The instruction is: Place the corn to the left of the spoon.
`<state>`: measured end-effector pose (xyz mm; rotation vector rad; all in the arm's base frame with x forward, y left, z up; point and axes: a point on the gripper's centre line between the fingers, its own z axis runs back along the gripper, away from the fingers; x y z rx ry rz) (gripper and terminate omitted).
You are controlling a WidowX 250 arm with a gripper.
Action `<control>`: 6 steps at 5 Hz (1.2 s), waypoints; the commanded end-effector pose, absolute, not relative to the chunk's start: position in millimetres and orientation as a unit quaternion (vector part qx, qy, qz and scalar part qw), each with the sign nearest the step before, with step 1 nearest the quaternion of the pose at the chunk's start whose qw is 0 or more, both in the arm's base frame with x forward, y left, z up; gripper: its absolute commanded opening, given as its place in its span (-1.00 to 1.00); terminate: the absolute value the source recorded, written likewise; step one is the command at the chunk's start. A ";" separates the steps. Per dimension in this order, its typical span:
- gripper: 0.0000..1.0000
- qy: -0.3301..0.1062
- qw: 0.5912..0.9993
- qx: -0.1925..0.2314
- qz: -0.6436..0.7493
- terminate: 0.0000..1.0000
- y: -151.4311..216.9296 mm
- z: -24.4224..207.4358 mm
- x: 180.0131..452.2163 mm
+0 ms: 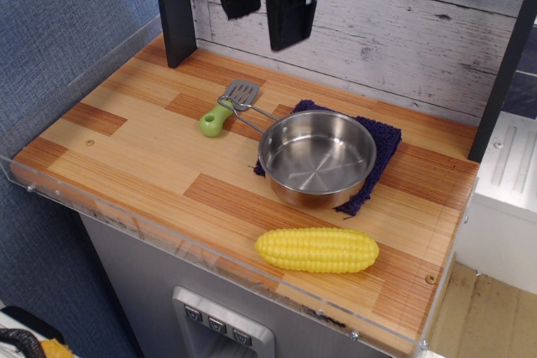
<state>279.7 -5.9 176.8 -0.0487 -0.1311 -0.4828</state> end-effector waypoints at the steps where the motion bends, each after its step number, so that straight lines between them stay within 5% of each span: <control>1: 1.00 -0.067 0.954 -0.028 -0.290 -1.00 -19.3 154.6 250.3; 4: 1.00 -0.051 0.953 0.017 -0.299 -1.00 -89.6 92.1 257.0; 6: 1.00 -0.045 0.943 0.011 -0.329 -1.00 -122.1 66.4 250.9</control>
